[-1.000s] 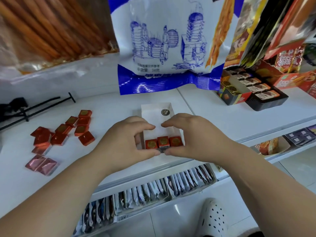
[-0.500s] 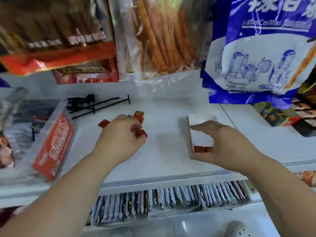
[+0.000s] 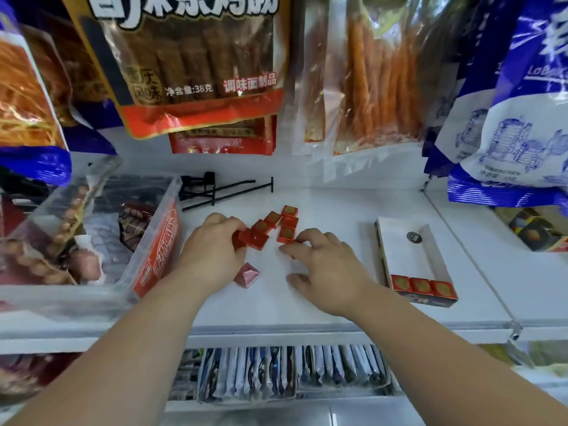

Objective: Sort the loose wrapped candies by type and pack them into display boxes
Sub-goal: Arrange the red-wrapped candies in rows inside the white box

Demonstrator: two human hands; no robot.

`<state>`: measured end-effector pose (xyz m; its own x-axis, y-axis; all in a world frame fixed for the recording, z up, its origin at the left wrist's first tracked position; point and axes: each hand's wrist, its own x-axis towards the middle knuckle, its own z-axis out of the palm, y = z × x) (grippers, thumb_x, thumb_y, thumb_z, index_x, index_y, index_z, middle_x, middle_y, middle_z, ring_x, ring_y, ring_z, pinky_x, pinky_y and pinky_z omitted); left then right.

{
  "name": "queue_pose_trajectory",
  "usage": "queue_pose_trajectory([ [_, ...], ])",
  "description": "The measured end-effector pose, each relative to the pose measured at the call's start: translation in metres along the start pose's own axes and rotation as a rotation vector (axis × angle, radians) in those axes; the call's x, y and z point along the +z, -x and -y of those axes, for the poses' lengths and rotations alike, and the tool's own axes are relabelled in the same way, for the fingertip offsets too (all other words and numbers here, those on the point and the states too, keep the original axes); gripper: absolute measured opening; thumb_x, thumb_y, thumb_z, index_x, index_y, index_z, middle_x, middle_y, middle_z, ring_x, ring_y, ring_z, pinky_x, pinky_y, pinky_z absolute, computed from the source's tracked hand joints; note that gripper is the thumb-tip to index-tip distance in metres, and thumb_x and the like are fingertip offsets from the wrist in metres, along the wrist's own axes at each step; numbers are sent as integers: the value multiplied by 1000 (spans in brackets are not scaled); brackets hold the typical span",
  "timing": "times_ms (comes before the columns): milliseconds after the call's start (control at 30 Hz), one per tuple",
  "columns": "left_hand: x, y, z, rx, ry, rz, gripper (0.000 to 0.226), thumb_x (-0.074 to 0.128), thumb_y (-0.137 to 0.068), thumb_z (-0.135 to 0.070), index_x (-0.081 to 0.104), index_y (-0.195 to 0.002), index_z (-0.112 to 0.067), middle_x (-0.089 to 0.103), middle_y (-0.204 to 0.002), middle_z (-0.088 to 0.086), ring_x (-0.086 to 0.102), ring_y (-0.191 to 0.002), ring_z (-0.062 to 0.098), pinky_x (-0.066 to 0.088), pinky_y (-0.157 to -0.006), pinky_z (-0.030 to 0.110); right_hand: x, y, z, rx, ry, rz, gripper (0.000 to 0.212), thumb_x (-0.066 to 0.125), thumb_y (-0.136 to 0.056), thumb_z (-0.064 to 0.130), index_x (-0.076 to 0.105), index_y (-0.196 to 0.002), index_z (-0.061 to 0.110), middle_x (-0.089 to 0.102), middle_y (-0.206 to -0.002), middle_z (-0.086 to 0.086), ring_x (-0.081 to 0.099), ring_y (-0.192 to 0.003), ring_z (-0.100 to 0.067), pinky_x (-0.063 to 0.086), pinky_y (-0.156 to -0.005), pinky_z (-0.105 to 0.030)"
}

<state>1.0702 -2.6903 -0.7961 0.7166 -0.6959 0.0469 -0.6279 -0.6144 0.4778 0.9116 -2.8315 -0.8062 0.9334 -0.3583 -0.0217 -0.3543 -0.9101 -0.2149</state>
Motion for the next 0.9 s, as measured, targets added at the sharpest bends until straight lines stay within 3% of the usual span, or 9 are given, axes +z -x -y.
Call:
queue_pose_trajectory([
  [133,0,-1,-5,19,14,8,31,71,-84,-26,67,-114,-22,59,-112,-3,58,-101,20,50,-89,37,4,-1,1,14,-36,-29,25,54,-95,31,65,-115,22,47,-127,0,45,-109,-26,44,-91,-35],
  [233,-1,2,-20,24,102,-3,23,64,-91,-30,69,-112,-23,64,-106,-4,59,-94,17,51,-84,36,4,2,-3,41,-61,-76,15,54,-92,18,66,-99,14,52,-116,-2,48,-100,-26,48,-83,-34],
  [367,-2,8,-47,-35,471,15,18,51,-99,-27,63,-112,-29,69,-96,-9,64,-83,10,56,-67,34,-6,5,-5,60,-11,-34,13,51,-85,6,57,-94,14,58,-95,-6,53,-88,-28,51,-73,-37],
  [433,1,12,-60,-89,699,59,19,48,-101,-21,63,-112,-28,70,-86,-7,62,-65,2,50,-55,26,-14,10,-9,64,-11,-41,15,50,-86,7,52,-96,17,61,-88,-7,56,-82,-30,52,-69,-39],
  [500,3,17,-70,-111,826,103,21,47,-101,-14,64,-111,-23,72,-81,-2,60,-59,3,46,-54,20,-29,21,-14,76,-133,-111,15,55,-86,13,51,-97,23,64,-80,-4,59,-74,-27,53,-65,-38],
  [600,8,23,-86,-87,943,139,22,50,-100,-12,61,-117,-21,75,-87,4,67,-70,17,53,-64,32,-56,54,-23,111,-403,-200,25,67,-86,18,55,-101,34,68,-78,7,60,-65,-9,51,-63,-24],
  [667,9,30,-97,-73,1008,191,22,53,-99,-12,58,-117,-24,75,-87,6,70,-71,23,56,-68,38,-69,81,-25,154,-567,-202,27,71,-85,17,60,-98,38,69,-81,10,61,-66,-7,50,-65,-17],
  [767,14,42,-113,-67,1070,335,22,56,-98,-13,56,-117,-24,76,-89,9,71,-73,26,58,-69,39,-75,108,-32,242,-844,-226,26,74,-85,10,69,-100,31,73,-86,7,68,-74,-14,57,-75,-28],
  [900,26,51,-128,-144,1139,459,17,61,-93,-7,61,-110,-12,75,-90,13,72,-76,28,59,-70,36,-73,116,-44,370,-1075,-305,29,74,-81,3,72,-100,25,74,-90,2,68,-70,-19,56,-73,-38],
])
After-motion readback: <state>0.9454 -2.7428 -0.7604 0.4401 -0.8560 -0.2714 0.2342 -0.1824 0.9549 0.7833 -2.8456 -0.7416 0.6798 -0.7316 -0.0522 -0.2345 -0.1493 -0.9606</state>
